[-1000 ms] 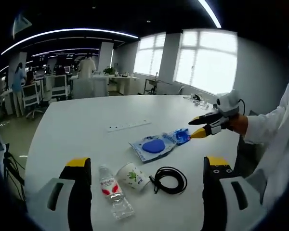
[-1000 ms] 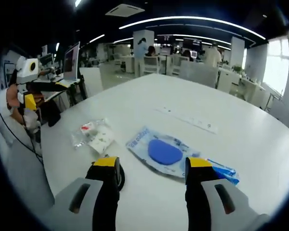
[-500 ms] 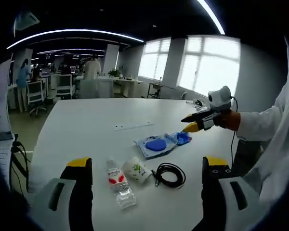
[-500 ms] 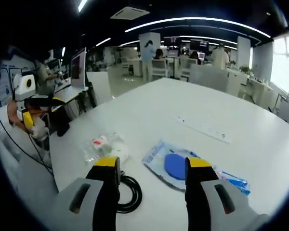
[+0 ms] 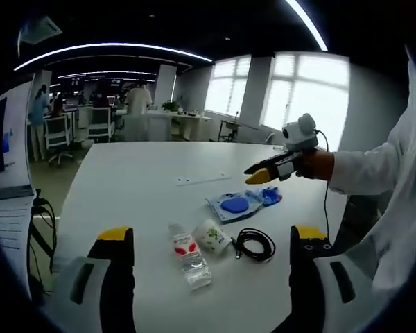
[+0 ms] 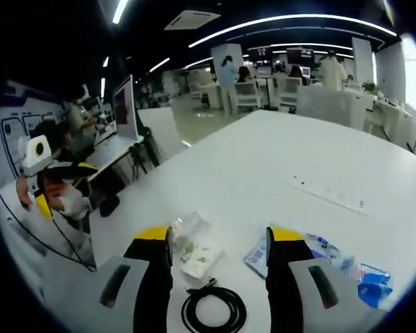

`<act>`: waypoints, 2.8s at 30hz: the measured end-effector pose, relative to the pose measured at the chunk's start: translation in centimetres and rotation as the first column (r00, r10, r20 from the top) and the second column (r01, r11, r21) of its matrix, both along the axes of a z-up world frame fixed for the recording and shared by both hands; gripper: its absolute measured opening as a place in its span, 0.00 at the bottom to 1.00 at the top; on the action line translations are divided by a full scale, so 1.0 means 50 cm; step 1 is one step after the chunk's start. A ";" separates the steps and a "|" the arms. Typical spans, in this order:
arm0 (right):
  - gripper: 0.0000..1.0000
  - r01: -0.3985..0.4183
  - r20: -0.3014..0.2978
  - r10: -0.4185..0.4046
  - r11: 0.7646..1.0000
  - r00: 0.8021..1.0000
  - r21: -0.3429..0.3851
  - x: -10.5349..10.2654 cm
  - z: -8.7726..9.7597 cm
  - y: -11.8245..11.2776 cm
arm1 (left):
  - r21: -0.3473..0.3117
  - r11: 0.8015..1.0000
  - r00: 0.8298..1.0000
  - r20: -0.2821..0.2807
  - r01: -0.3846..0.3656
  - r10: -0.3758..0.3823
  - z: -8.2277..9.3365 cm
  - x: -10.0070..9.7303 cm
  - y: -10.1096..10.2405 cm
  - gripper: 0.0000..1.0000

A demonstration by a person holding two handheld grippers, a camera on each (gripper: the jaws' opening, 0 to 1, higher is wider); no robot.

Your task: Arrange the tabletop items into an orderly group along one side of the table until the central work area is clear of visible clutter.

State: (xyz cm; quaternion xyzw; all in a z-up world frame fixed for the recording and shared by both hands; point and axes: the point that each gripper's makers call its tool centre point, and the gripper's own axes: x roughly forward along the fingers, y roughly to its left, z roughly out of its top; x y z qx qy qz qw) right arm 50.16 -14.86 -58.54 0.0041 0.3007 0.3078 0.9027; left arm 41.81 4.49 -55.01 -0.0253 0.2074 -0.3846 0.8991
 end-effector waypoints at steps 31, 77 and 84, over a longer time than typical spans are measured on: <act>0.42 -0.016 -0.359 0.064 0.991 0.931 0.135 0.113 -0.172 0.211 | -0.058 0.996 0.998 -0.035 -0.061 0.059 -0.060 0.064 0.081 0.93; 0.22 0.180 -0.680 -0.011 0.967 0.733 0.178 0.141 -0.335 0.250 | -0.104 0.994 0.995 -0.090 -0.042 0.033 -0.159 0.106 0.041 0.82; 0.21 0.168 -0.661 0.003 0.967 0.750 0.194 0.148 -0.323 0.260 | -0.100 0.995 0.996 -0.091 -0.019 0.010 -0.163 0.111 0.030 0.80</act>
